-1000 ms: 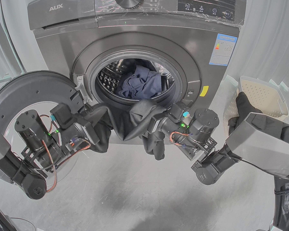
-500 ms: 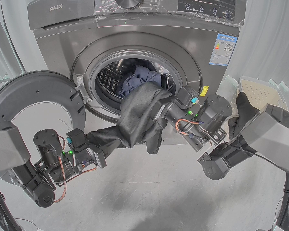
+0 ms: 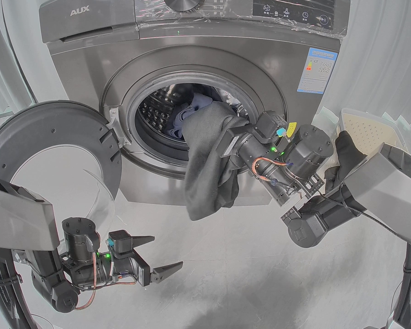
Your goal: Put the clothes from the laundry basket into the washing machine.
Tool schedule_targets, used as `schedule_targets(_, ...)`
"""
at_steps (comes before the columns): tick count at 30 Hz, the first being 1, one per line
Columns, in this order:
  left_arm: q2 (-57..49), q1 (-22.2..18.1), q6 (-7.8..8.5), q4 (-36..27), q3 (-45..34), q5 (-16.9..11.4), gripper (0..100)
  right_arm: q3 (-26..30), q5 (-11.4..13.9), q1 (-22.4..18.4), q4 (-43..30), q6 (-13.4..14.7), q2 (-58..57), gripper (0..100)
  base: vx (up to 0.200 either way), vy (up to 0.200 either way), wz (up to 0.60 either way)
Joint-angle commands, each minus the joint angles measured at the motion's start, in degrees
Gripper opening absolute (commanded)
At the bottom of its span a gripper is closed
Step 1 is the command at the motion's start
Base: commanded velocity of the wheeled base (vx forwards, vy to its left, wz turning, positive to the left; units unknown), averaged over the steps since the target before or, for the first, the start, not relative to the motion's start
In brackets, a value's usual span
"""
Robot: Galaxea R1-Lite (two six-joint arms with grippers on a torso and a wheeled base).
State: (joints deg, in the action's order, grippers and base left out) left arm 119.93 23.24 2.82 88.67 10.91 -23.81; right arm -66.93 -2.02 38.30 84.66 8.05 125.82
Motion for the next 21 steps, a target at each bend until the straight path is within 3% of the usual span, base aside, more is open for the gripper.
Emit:
schedule_targets(1, 1.53, -0.03, 0.35, 0.01, -1.24, -0.71, 100, -0.13, 0.0, 0.54, 0.24, 0.22, 0.13, 0, 0.0, 0.0, 0.0)
schedule_targets(4, -0.31, -0.03, 0.17, 0.1, 0.95, -0.89, 100, 0.57, -0.09, 1.16, 0.41, 0.3, 0.13, 0, 0.0, 0.0, 0.0)
schedule_targets(10, -2.07, 2.87, -2.29, 0.01, 10.36, -0.27, 100, 1.18, -0.09, 1.69, 0.06, 0.22, 0.13, 0, 0.0, 0.0, 0.0)
schedule_targets(16, 0.74, 7.17, -5.1, 0.01, 19.32, 2.8, 100, 0.74, -2.46, 4.41, -0.2, 0.22, 1.01, 0, 0.0, 0.0, 0.0)
schedule_targets(21, 6.37, 7.53, -5.1, 0.01, 25.04, 2.89, 100, 0.66, -2.55, 6.35, -0.99, 0.22, 0.83, 0, 0.0, 0.0, 0.0)
